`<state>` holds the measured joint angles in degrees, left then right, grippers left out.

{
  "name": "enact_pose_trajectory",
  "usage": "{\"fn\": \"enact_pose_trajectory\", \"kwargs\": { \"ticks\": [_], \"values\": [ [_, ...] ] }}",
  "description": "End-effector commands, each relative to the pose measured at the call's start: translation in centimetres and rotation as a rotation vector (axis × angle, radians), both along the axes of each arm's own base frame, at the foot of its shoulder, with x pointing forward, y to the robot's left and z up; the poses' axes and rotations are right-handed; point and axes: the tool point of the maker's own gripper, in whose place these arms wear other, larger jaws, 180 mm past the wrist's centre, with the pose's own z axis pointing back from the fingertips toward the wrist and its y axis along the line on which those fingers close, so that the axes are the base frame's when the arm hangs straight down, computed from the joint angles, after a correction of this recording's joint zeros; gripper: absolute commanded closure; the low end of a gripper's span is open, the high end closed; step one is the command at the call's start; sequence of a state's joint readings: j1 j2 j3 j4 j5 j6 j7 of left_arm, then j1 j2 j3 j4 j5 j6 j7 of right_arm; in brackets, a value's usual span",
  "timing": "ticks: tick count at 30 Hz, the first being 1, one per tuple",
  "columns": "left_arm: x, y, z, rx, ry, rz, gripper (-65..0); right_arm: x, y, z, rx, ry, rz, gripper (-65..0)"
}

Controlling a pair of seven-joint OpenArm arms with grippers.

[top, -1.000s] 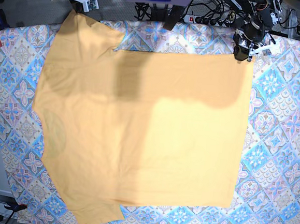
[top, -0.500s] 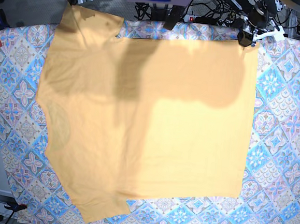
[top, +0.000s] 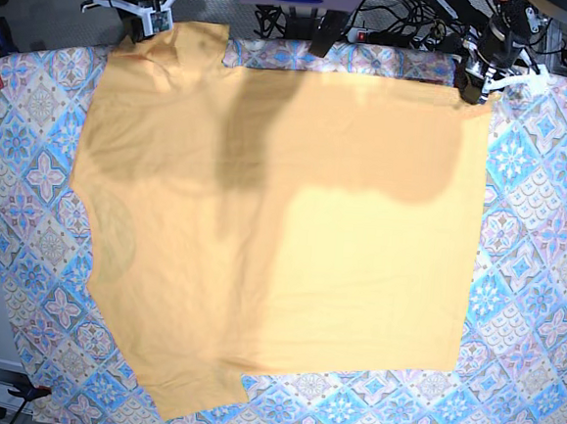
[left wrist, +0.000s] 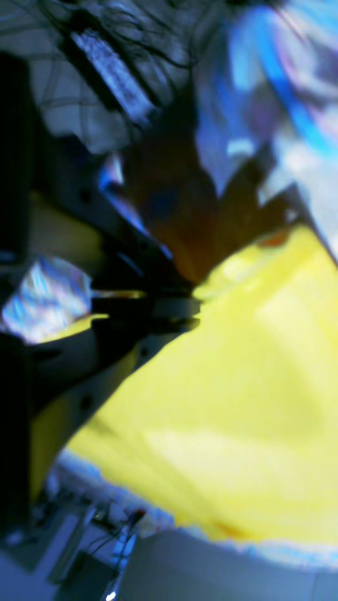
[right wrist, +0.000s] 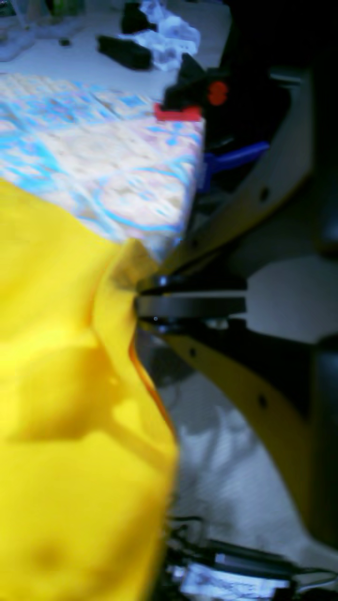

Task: Fold the T-shirt properly
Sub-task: 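Lift both shoulder corners and pull them toward the hem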

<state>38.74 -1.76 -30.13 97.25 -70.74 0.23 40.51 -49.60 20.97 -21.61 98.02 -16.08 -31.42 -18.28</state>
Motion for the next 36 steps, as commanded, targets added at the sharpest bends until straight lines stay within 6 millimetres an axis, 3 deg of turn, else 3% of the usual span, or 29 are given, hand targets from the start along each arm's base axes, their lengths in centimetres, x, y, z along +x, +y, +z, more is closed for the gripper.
{"fn": "enact_pose_trajectory", "kwargs": {
  "ticks": [1,11,20,30,36],
  "values": [
    [0.4,0.3,0.9,0.017,-0.027,-0.005,0.0,0.8,-0.3,1.1,-0.011,-0.045,0.005,0.0],
    [4.9,0.0,4.5,0.052,-0.168,-0.037,0.0,5.2,-2.2,3.5,-0.042,-0.172,-0.033,0.0],
    [8.8,0.1,6.3,0.061,-0.268,-0.037,0.0,10.3,-2.2,5.3,-0.039,-0.3,-0.035,0.0],
    [12.8,0.4,7.6,0.165,-0.317,-0.073,0.0,16.3,-3.1,7.5,-0.039,-0.393,-0.104,0.0],
    [14.7,0.8,6.4,0.147,-0.309,-0.054,0.0,19.8,-3.2,9.5,-0.039,-0.482,-0.11,0.0]
  ]
}}
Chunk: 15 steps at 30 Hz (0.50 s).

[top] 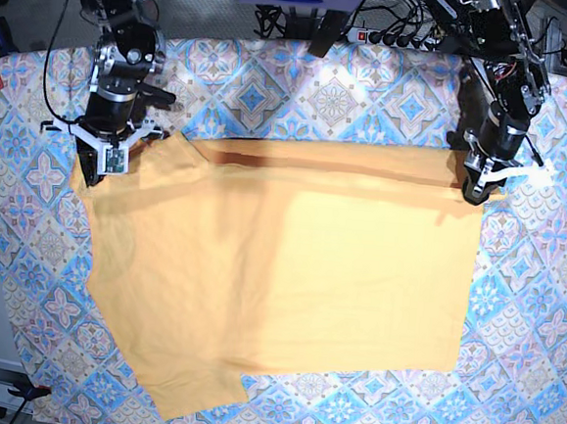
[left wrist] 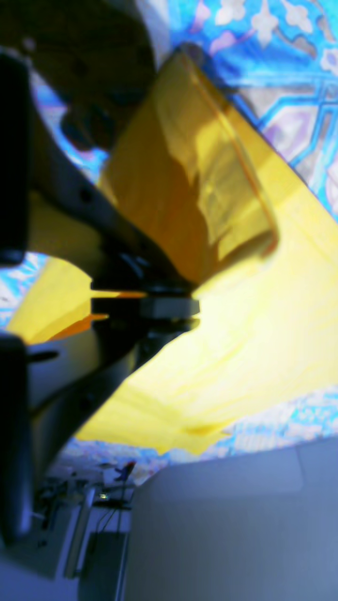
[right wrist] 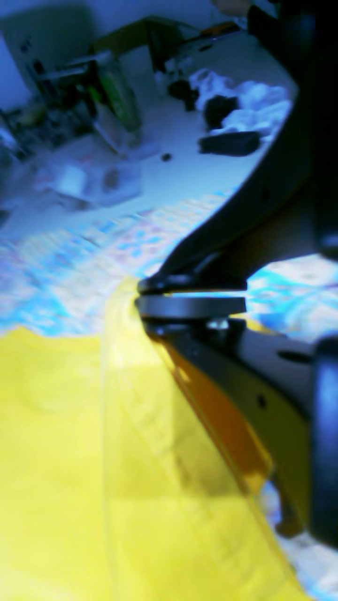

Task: Fold the T-shirt properly
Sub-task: 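Lift both shoulder corners and pull them toward the hem, then drag the held shoulders back toward the collar side, flattening the shirt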

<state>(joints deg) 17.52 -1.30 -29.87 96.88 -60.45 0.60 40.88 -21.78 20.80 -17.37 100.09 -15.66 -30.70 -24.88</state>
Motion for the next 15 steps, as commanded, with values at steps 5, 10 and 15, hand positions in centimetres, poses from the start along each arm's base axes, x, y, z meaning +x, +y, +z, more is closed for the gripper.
{"fn": "enact_pose_trajectory", "kwargs": {
  "ticks": [5,10,15],
  "values": [
    [2.4,0.7,0.2,0.013,-0.03,0.007,0.0,1.9,-1.3,0.5,-0.048,-0.037,-0.018,0.0],
    [4.5,0.8,0.3,0.034,-0.039,0.008,0.0,4.0,-1.5,0.3,-0.059,-0.037,-0.003,0.0],
    [6.2,0.7,-0.5,0.015,-0.031,0.014,0.0,6.5,-0.1,-0.2,-0.02,-0.034,0.015,0.0]
  ]
}}
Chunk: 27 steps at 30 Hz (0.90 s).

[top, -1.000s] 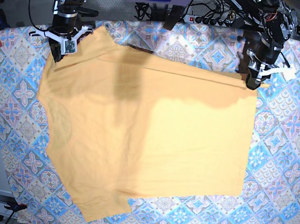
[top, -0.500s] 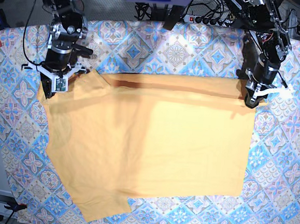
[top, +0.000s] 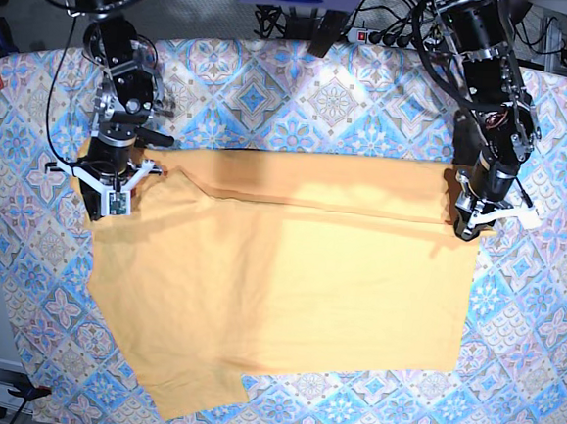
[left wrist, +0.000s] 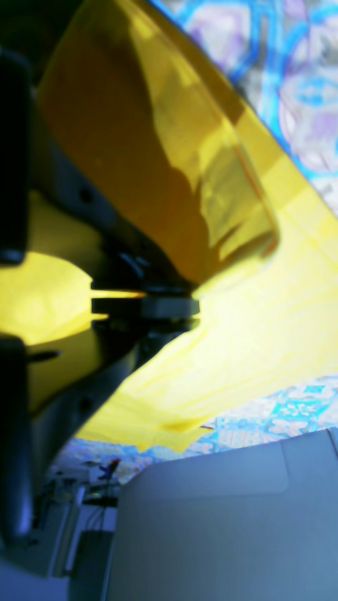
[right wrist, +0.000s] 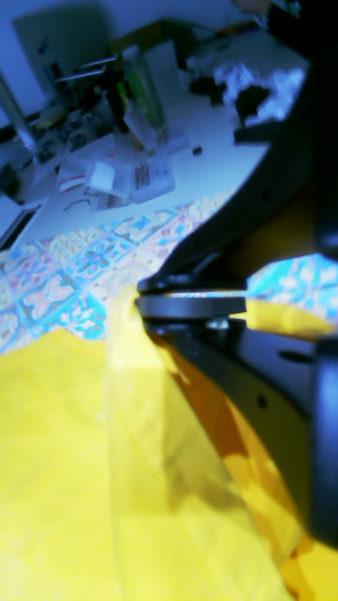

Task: Fold the T-shirt properly
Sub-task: 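Drag the held shoulders back toward the collar side, flattening the shirt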

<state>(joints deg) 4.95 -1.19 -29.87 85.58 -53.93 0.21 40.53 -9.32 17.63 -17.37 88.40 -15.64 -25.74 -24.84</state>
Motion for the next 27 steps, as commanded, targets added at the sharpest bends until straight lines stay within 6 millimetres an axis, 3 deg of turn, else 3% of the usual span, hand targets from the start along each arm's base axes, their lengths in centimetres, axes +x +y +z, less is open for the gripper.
{"fn": "enact_pose_trajectory", "kwargs": {
  "ticks": [1,6,13,19,27],
  "values": [
    [0.7,0.4,0.5,0.003,-0.023,0.007,0.0,1.3,-0.2,1.4,-0.023,-0.051,0.009,0.0],
    [1.5,0.3,0.2,-0.017,-0.022,0.011,0.0,3.3,-0.1,0.4,-0.02,-0.047,-0.009,0.0],
    [2.0,0.4,0.3,0.018,-0.016,0.005,0.0,5.7,1.5,-1.0,-0.059,-0.037,0.068,0.0],
    [2.0,0.4,0.3,0.015,-0.015,0.005,0.0,7.8,0.9,-0.6,-0.086,-0.053,0.068,0.0],
    [1.6,0.0,-0.1,0.003,-0.007,0.007,0.0,8.6,0.3,-0.6,-0.097,-0.047,0.056,-0.3]
  ]
}}
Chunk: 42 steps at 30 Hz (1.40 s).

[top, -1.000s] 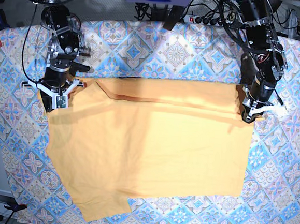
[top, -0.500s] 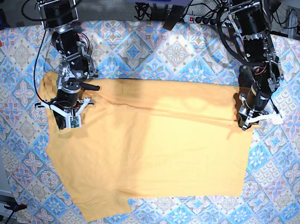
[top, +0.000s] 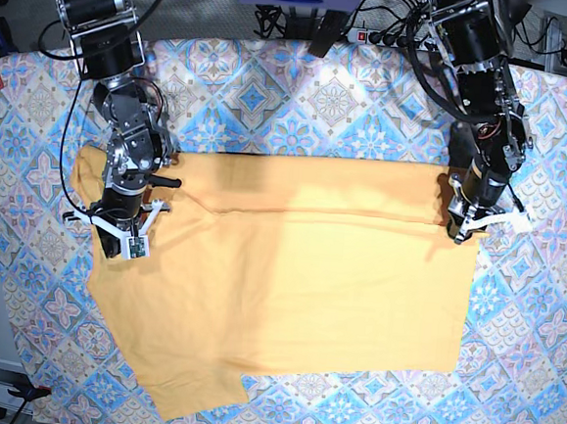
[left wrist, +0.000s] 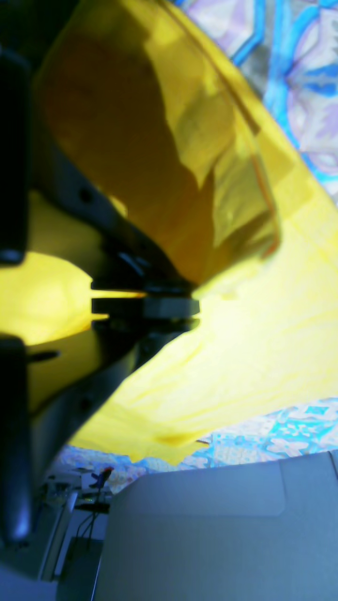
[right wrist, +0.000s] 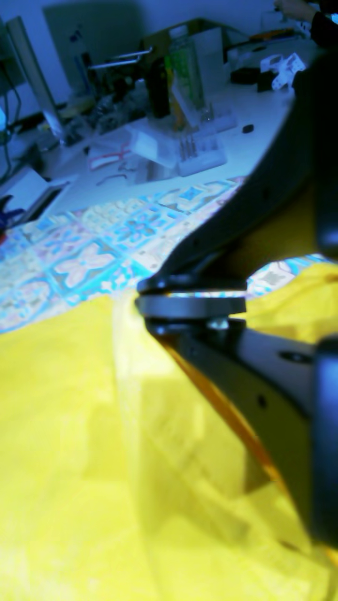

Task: Fold the T-shirt properly
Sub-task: 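Drag the held shoulders back toward the collar side, flattening the shirt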

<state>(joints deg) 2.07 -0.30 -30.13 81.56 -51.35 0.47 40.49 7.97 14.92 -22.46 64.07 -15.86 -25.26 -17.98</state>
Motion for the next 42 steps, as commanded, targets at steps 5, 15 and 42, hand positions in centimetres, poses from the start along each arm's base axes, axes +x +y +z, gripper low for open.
{"fn": "enact_pose_trajectory", "kwargs": {
  "ticks": [5,15,42],
  "values": [
    [0.4,0.3,1.0,0.015,-0.032,-0.004,-4.9,1.2,-0.2,2.1,-0.02,-0.07,0.005,-3.8],
    [-0.6,0.3,0.3,0.009,-0.01,-0.002,-25.7,0.5,-0.5,2.7,-0.024,-0.123,-0.068,-18.1],
    [-8.8,-0.2,-3.1,-0.174,0.066,0.078,-25.7,-12.1,1.0,-1.6,0.048,0.065,-0.067,-18.2]
  ]
}}
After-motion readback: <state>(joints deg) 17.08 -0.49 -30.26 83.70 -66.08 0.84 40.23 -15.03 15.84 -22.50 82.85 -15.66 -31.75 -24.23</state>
